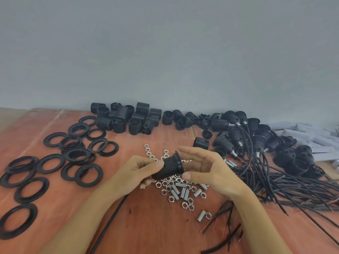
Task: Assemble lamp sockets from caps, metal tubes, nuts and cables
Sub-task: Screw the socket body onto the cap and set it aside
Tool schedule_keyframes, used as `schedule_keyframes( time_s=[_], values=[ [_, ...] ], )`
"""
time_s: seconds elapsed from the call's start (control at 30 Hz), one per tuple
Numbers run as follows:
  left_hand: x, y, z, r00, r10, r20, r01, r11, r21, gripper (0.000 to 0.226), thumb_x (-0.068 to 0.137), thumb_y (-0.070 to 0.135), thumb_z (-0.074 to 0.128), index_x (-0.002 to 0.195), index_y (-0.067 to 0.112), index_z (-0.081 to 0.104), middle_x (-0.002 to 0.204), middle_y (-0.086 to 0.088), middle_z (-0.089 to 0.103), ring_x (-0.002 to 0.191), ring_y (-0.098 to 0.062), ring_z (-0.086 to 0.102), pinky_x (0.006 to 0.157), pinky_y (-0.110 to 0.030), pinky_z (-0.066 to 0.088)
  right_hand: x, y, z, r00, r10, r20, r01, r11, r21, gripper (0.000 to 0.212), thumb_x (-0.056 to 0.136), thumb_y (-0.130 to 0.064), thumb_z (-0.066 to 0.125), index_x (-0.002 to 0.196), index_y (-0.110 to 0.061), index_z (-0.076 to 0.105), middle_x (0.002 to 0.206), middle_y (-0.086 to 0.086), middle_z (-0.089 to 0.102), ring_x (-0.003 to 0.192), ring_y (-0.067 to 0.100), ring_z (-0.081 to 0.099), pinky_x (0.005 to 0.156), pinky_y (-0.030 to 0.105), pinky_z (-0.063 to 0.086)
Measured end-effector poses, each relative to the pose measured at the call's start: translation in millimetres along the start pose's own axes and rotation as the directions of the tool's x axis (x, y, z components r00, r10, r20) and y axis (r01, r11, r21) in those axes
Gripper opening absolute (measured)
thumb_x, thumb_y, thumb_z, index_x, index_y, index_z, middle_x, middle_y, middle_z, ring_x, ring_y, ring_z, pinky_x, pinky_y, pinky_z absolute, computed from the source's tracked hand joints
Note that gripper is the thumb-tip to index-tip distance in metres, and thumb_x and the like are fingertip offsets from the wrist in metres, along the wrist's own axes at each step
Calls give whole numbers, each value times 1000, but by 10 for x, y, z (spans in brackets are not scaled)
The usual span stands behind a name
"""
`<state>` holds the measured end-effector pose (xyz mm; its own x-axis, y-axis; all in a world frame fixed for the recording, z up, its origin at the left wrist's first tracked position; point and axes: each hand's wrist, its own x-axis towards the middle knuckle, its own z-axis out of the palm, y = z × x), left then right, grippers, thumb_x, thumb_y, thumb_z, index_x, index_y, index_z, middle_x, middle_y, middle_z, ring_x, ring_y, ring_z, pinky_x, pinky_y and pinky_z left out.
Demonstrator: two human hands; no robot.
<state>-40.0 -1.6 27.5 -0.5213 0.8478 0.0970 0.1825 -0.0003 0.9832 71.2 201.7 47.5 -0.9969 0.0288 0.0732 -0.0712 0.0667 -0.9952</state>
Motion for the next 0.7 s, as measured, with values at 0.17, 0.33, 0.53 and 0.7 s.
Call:
schedule_keyframes(
  time_s=[0.17,0.33,0.53,0.7],
  values=[
    [-5,12,-2,999,-40,22,40,999,-12,37,80,56,57,62,26,67,50,4,46,41,-11,40,45,-23,31,-21,16,-14,1000,3,-1,-3,999,-46,52,77,-3,78,126,-12,62,110,9,73,92,22,72,77,27,56],
    [7,2,33,988,124,-93,-118,991,63,27,74,47,68,80,20,72,52,5,56,43,-2,48,44,-14,38,55,85,162,979,-61,-195,1,955,-297,50,87,-70,49,78,-27,73,55,8,64,52,14,59,58,20,47],
    [5,34,22,970,170,-173,-166,985,37,16,82,21,64,72,29,73,50,7,53,43,1,46,43,-8,35,110,105,171,907,-114,-405,-1,962,-274,76,91,-70,34,50,-12,60,47,11,56,44,11,50,54,18,45],
    [-16,44,7,964,152,-218,-150,988,27,13,82,21,63,75,21,74,51,3,55,43,-2,45,42,-9,35,120,114,240,935,-69,-349,0,981,-194,72,90,-69,35,51,-17,66,44,6,54,44,19,47,52,28,43]
  ],
)
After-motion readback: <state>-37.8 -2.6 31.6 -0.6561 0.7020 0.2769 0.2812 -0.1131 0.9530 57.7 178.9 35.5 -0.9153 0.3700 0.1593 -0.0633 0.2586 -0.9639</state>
